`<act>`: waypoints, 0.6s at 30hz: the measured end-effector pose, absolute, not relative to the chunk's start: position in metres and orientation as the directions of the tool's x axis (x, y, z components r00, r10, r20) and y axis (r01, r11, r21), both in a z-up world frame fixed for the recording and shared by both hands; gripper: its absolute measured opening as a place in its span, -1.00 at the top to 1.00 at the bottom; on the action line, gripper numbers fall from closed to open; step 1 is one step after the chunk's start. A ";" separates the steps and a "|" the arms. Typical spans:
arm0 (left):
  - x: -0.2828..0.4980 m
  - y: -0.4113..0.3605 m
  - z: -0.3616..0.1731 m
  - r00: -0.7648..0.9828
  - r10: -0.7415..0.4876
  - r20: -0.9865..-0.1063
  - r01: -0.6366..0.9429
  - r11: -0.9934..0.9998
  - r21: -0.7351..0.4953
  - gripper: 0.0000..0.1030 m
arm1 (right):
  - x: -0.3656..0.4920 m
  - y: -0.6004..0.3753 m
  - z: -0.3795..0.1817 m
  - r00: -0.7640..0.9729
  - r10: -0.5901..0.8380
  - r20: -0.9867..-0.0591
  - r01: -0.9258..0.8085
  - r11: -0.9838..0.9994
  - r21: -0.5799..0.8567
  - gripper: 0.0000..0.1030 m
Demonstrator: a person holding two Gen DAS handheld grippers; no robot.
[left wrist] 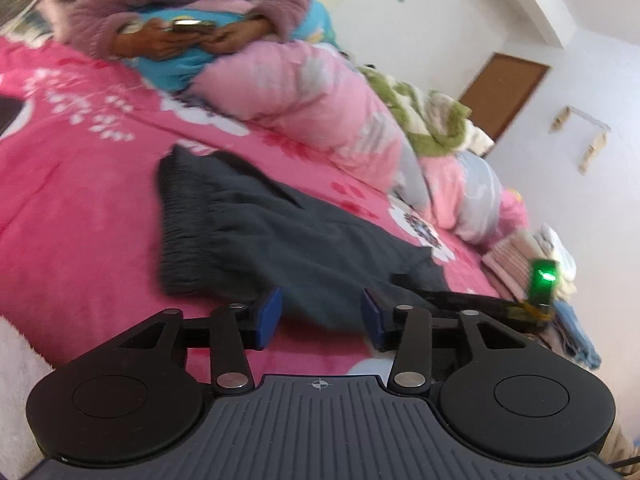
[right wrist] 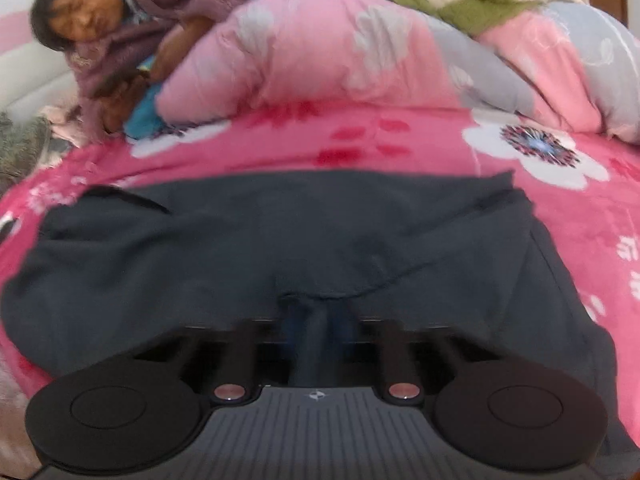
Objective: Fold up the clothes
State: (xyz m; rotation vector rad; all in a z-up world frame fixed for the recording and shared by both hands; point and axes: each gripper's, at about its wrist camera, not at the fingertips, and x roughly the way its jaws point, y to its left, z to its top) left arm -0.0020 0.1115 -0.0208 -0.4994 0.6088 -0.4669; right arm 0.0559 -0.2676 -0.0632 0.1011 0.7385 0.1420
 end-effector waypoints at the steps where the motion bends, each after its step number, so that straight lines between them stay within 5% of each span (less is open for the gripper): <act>1: -0.002 0.116 -0.024 0.729 -0.541 -0.420 0.248 0.780 -0.575 0.09 | 0.052 -0.276 -0.063 0.740 0.167 -0.651 -0.068 0.982 0.174 0.95; 8: 0.002 0.144 -0.047 0.736 -0.540 -0.409 0.158 0.725 -0.671 -0.15 | -0.025 -0.371 -0.042 0.898 0.145 -0.415 0.122 0.825 0.552 0.96; 14: 0.006 0.154 -0.065 0.727 -0.580 -0.368 0.102 0.621 -0.777 -0.33 | -0.081 -0.464 -0.089 0.864 0.030 -0.502 0.426 0.490 0.761 0.68; 18: 0.015 0.158 -0.079 0.738 -0.591 -0.325 0.046 0.525 -0.850 -0.39 | -0.116 -0.478 -0.101 0.892 0.047 -0.450 0.407 0.348 0.844 0.47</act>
